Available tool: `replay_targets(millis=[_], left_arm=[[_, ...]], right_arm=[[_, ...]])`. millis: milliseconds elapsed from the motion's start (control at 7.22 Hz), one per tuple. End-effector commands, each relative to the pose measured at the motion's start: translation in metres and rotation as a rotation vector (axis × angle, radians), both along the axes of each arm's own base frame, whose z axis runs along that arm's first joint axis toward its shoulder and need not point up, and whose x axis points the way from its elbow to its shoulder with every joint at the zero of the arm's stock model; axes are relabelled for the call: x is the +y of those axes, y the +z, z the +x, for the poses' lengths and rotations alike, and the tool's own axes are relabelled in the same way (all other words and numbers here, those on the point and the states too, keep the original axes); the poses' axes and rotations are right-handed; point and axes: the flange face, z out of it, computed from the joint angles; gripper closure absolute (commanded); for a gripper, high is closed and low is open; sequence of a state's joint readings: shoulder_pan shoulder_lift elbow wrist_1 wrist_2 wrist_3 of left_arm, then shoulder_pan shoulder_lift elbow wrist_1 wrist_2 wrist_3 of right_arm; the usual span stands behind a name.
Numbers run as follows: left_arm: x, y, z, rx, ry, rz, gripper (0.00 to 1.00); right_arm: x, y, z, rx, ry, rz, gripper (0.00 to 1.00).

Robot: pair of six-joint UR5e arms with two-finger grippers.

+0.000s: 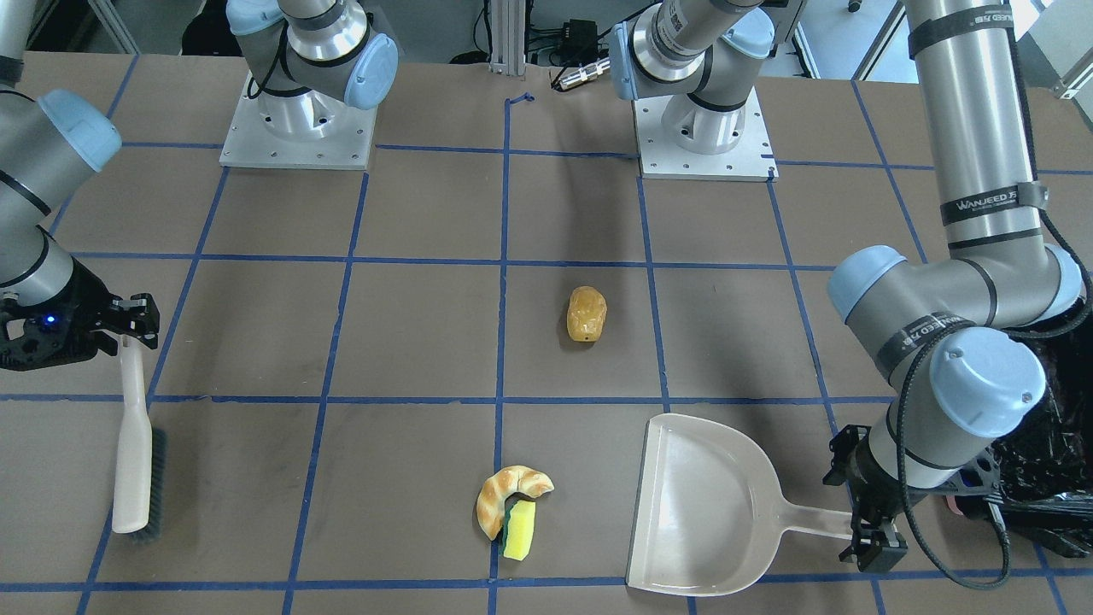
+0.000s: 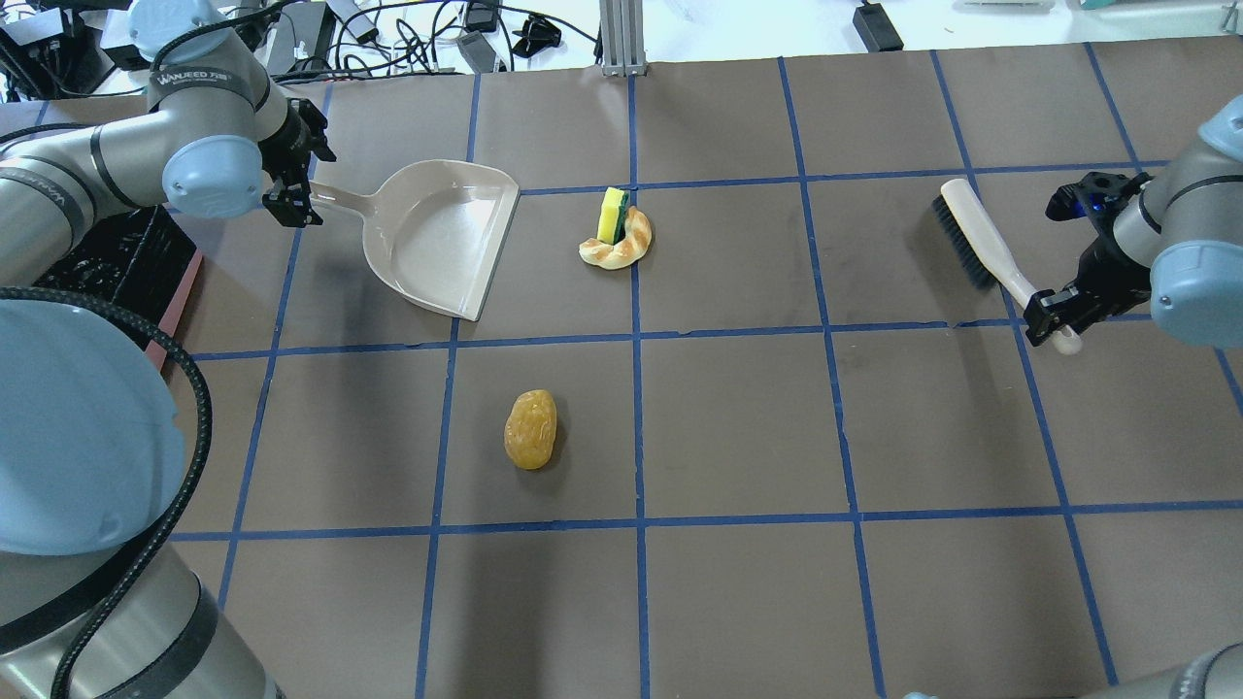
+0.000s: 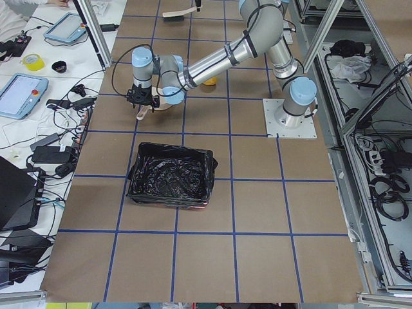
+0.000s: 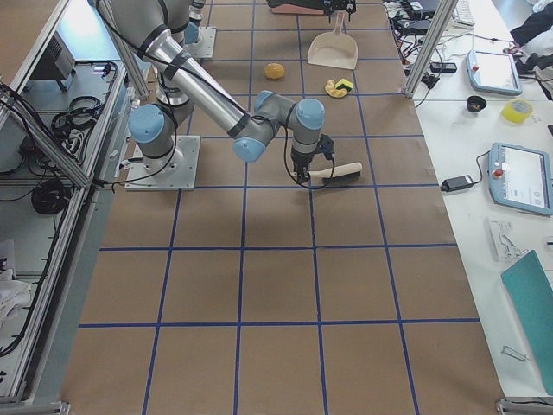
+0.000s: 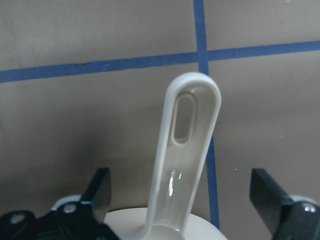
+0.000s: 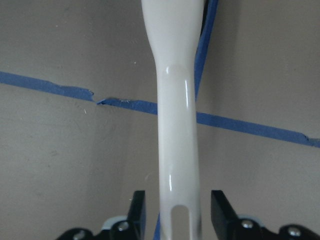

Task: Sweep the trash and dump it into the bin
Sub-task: 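Grasp the dustpan handle with the left gripper while the right gripper grasps the brush handle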

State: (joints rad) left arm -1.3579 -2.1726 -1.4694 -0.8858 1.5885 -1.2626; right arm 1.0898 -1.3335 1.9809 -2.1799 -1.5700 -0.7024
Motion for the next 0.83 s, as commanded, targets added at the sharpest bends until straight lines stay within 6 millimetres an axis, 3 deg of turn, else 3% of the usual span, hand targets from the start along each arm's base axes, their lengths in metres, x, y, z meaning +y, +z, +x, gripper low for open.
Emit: replay_targets(millis=[0,139,277,416,693], left_arm=[[0.0,-0.007,0.002,-0.019,0.012,0.015,0.08],[0.0,-0.009,0.003,-0.024,0.014,0.02,0.25],[0.0,-0.009,0.003,-0.024,0.016,0.02,0.85],[-0.001,-0.005,0.003,-0.024,0.016,0.012,1.0],[0.0,0.001,0.005,-0.045,0.017,0.009,1.0]], right_arm=[[0.0,0.002,0.0,0.007,0.026,-0.001,0.94],[0.001,0.003,-0.001,0.01,0.017,0.002,1.0],[0.002,0.015,0.004,0.018,-0.002,-0.013,1.0],[0.007,0.027,0.031,0.015,-0.026,-0.002,1.0],[0.006,0.036,0.137,0.023,-0.178,0.034,1.0]])
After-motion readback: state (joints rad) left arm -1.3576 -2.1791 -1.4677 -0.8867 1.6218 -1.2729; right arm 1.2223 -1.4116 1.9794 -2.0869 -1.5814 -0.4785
